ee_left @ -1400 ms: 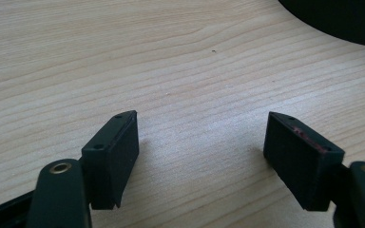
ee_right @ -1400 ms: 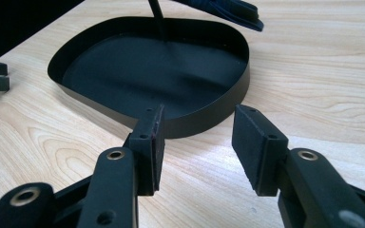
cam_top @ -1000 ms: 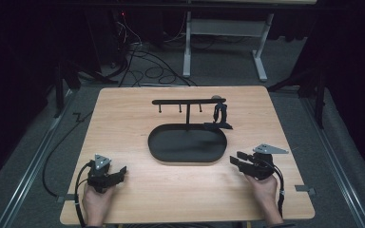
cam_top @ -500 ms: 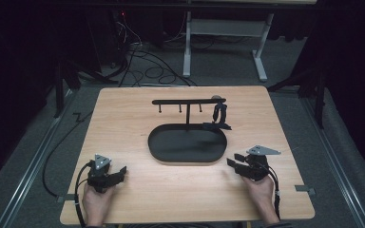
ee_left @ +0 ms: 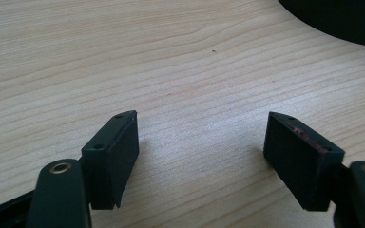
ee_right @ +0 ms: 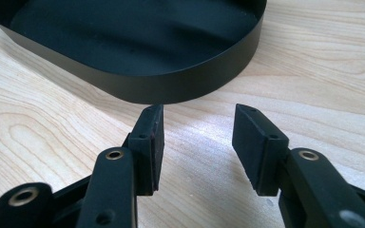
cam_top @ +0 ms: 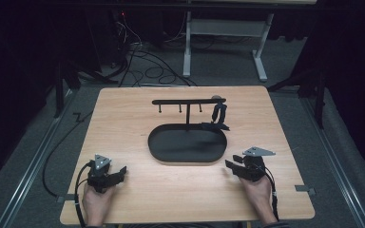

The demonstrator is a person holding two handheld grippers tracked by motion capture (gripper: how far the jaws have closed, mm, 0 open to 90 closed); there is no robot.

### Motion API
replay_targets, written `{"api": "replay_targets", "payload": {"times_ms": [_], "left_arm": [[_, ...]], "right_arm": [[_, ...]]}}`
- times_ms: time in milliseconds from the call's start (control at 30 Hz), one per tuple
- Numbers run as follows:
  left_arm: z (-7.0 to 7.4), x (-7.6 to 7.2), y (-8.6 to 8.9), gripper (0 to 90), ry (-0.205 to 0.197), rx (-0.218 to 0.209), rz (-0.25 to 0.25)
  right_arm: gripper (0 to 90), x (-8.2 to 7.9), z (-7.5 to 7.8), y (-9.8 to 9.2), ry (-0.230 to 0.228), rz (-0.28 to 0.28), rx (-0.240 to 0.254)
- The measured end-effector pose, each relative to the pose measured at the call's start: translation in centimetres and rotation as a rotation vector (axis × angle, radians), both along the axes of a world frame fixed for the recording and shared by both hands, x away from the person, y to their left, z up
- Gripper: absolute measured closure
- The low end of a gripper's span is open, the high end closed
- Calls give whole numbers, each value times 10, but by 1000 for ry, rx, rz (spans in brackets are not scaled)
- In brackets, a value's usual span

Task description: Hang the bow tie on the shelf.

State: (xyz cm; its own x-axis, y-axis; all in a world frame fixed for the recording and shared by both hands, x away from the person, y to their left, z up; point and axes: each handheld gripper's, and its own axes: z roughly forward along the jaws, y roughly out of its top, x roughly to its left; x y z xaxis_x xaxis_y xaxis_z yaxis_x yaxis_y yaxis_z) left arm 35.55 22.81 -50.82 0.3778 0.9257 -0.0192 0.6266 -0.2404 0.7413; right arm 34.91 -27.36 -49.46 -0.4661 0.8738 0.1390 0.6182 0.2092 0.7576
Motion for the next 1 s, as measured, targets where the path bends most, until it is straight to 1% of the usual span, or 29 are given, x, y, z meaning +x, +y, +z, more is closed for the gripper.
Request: {"api": "replay_targets", "payload": {"times_ms": [400,600,800,867,933,1000], "left_arm": [[0,0,0,279,0,-1,0],[0,0,0,278,-2,-1,0],[0,0,0,278,-1,-1,0],[0,0,0,278,-2,-1,-1],[0,0,0,277,-2,0,-2],[0,0,0,277,-2,-1,-2]], "right_arm": [[560,1,-6,5,11,-2,-13],[560,1,-7,8,5,4,-27],[552,1,-7,12,0,9,-65],[539,1,-7,13,1,7,-71],[514,0,-7,15,-7,5,-98],[488,0,-7,19,-23,10,-138]]}}
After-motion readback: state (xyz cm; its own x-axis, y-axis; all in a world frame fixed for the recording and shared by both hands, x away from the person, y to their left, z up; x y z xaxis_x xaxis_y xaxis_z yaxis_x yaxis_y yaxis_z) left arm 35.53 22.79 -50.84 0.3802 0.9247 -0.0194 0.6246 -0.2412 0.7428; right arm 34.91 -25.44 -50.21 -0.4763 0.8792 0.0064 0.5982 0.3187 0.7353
